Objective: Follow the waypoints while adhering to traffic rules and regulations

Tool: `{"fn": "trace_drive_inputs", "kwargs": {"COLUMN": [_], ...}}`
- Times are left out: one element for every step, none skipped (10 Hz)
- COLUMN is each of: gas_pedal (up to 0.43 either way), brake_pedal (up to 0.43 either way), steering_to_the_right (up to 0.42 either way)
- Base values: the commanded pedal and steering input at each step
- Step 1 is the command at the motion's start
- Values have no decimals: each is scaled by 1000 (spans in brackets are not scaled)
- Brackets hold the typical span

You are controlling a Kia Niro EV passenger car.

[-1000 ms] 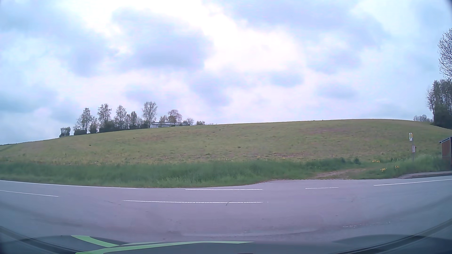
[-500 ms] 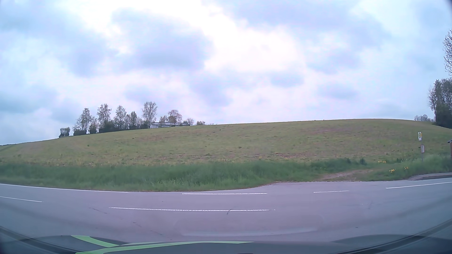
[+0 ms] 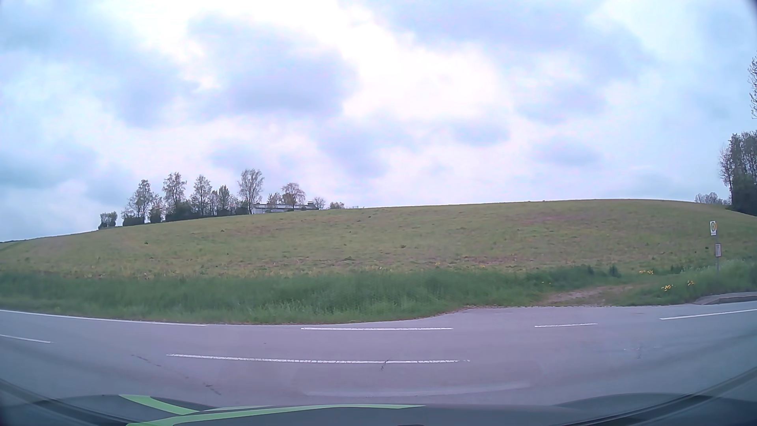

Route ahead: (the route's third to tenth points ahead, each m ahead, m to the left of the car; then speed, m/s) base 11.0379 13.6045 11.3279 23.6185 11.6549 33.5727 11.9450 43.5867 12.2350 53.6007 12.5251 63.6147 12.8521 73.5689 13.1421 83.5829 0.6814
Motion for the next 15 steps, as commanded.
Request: {"fn": "trace_drive_inputs", "kwargs": {"gas_pedal": [0, 0, 0, 0, 0, 0, 0, 0, 0, 0, 0, 0, 0, 0, 0], "brake_pedal": [238, 244, 238, 238, 238, 238, 238, 244, 250, 256, 262, 268, 274, 274, 280], "steering_to_the_right": [-6, -6, -6, -6, -6, -6, -8, -8, -8, -8, -8, -9, -9, -9, -9]}}
